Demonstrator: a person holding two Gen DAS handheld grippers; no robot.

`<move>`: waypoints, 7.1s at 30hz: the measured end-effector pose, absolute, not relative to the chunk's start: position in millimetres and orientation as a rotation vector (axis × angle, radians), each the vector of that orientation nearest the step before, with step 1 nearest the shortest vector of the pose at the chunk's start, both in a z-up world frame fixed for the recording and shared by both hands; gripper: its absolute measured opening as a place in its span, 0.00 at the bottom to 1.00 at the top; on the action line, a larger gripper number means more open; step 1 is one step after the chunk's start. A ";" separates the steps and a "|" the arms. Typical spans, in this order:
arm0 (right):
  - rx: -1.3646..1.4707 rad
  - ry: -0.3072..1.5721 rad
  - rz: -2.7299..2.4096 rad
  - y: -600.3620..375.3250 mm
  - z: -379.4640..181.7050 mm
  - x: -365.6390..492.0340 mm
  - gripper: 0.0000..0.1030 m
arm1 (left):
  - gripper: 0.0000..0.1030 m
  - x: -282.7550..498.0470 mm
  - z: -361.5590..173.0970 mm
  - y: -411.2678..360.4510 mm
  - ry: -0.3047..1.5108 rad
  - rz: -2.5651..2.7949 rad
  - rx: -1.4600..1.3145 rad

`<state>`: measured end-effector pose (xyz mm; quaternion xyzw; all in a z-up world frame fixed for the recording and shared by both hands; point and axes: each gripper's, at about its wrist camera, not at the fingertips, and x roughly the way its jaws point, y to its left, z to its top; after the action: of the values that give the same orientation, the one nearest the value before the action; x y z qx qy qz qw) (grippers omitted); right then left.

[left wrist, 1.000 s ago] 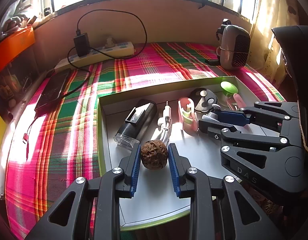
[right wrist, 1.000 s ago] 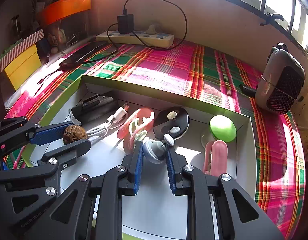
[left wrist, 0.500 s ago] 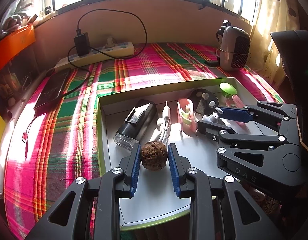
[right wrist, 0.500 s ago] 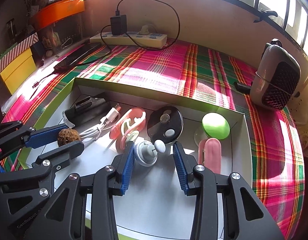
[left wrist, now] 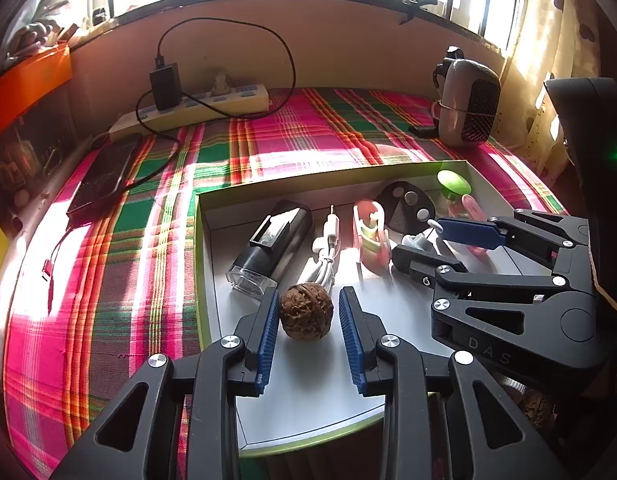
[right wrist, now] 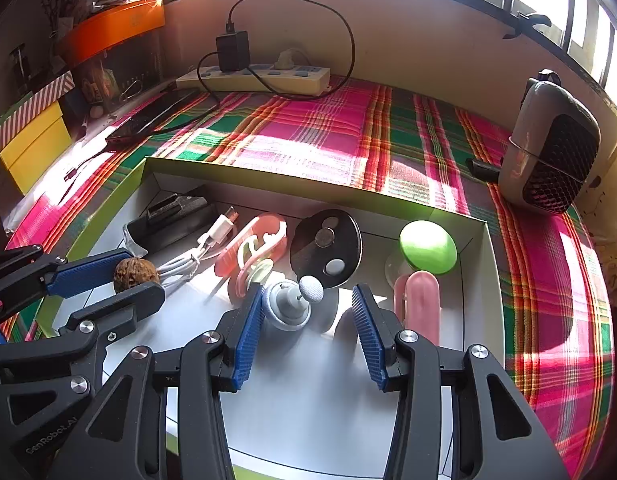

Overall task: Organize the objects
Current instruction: 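Lower the walnut and white knob into the box and open both tools, then withdraw both open tools toward the remaining walnut and white grilled cylinder, then grasp the walnut with the right tool while the left tool grasps the white cylinder, then lift the walnut and white cylinder and carry both over the white box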

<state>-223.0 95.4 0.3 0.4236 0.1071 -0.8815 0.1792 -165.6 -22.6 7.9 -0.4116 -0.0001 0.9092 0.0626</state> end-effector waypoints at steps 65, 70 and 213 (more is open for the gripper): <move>1.135 0.103 -2.602 148.2 21.6 -89.1 0.45 | 0.29 -58.9 20.6 -20.1 -0.119 2.732 -1.155; 1.159 0.123 -2.580 144.2 13.0 -79.6 0.45 | 0.29 -54.1 18.4 -19.0 -0.120 2.719 -1.160; 1.253 0.070 -2.625 209.4 -0.2 -83.0 0.30 | 0.27 -99.7 1.2 64.0 -0.021 2.526 -1.213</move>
<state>-83.0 209.4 -0.2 0.4277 0.0239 -0.8962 0.1157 -99.7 64.0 1.2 -0.4268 -0.0073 0.8884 0.1689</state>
